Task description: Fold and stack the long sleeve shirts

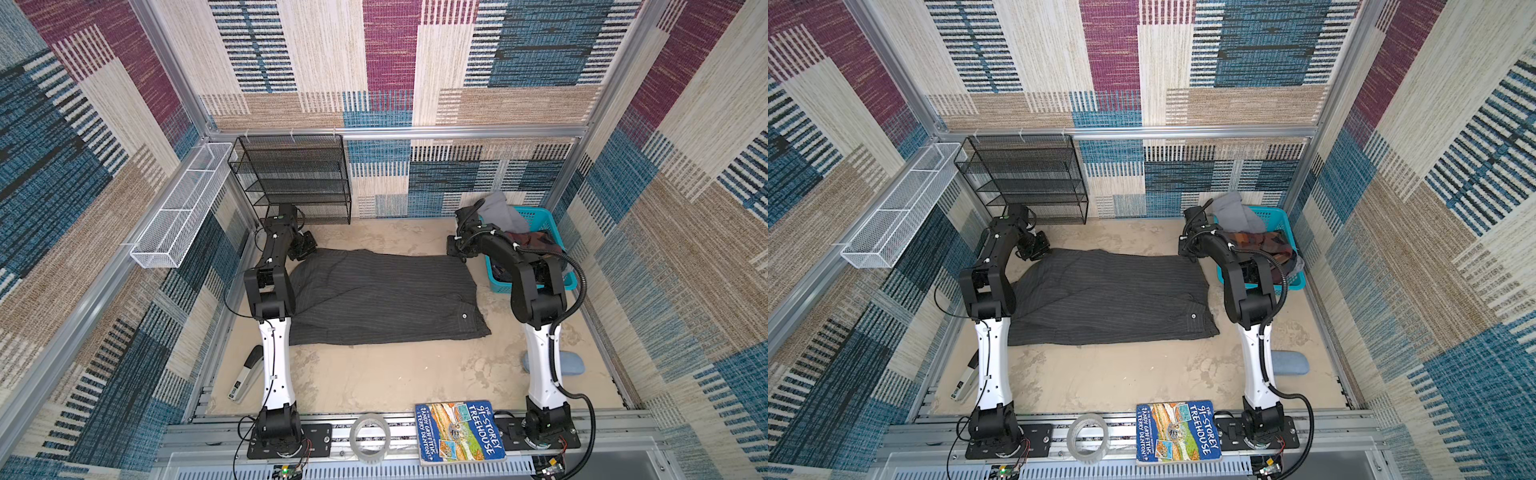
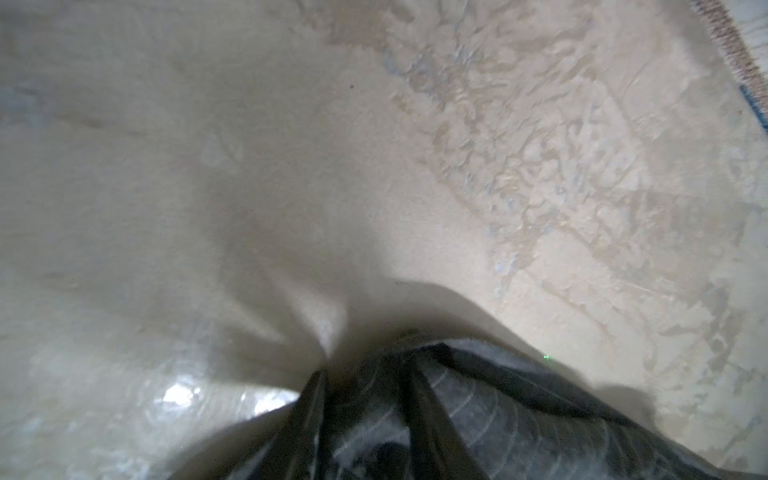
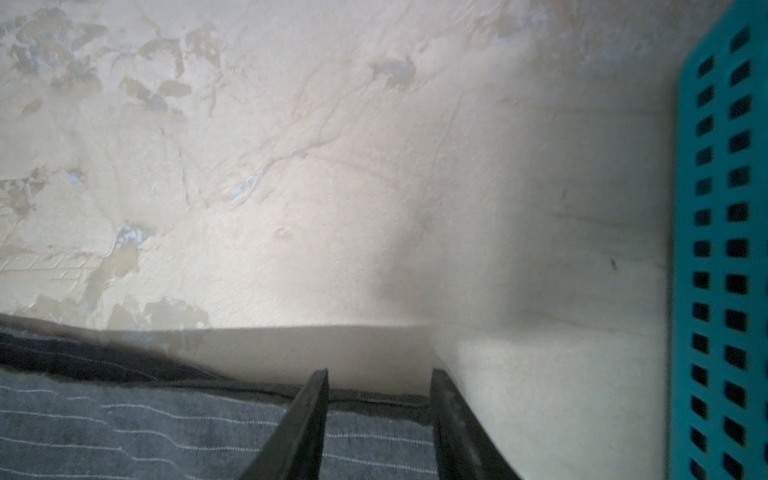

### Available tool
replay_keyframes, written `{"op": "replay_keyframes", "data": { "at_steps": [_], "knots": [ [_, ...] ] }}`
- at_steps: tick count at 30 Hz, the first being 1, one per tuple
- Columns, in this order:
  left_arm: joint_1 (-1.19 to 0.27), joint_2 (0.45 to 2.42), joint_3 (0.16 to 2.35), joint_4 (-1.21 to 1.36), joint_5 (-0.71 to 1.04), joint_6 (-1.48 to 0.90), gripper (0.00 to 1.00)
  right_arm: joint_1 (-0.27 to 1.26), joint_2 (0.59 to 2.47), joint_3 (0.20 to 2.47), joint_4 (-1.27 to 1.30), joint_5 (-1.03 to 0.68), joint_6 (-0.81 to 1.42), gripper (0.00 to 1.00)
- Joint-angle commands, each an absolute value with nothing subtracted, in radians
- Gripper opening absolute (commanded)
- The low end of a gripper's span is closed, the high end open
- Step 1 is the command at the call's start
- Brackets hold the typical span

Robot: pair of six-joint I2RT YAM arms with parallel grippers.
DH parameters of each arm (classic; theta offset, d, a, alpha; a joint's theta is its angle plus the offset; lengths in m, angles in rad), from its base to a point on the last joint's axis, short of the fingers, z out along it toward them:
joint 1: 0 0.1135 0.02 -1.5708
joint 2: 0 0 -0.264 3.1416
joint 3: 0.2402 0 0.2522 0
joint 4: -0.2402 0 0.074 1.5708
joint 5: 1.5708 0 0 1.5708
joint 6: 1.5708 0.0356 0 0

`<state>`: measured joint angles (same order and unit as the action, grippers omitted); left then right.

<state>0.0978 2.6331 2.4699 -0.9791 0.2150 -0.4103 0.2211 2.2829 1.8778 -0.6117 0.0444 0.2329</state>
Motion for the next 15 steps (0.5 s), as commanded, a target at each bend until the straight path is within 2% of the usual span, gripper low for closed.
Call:
{"op": "replay_keyframes", "data": {
  "at_steps": [1,4,15],
  "knots": [
    [0.098,2.622,2.45,-0.958,0.209,-0.425,0.21,0.22,2.27,1.87,-0.576,0.055,0.251,0.44],
    [0.098,2.611,2.428,-0.932,0.222,-0.433,0.13,0.219,2.263,1.859,-0.561,0.081,0.262,0.44],
    [0.102,2.535,2.305,-0.878,0.186,-0.421,0.0,0.202,2.275,1.844,-0.543,0.026,0.29,0.5]
  ]
}}
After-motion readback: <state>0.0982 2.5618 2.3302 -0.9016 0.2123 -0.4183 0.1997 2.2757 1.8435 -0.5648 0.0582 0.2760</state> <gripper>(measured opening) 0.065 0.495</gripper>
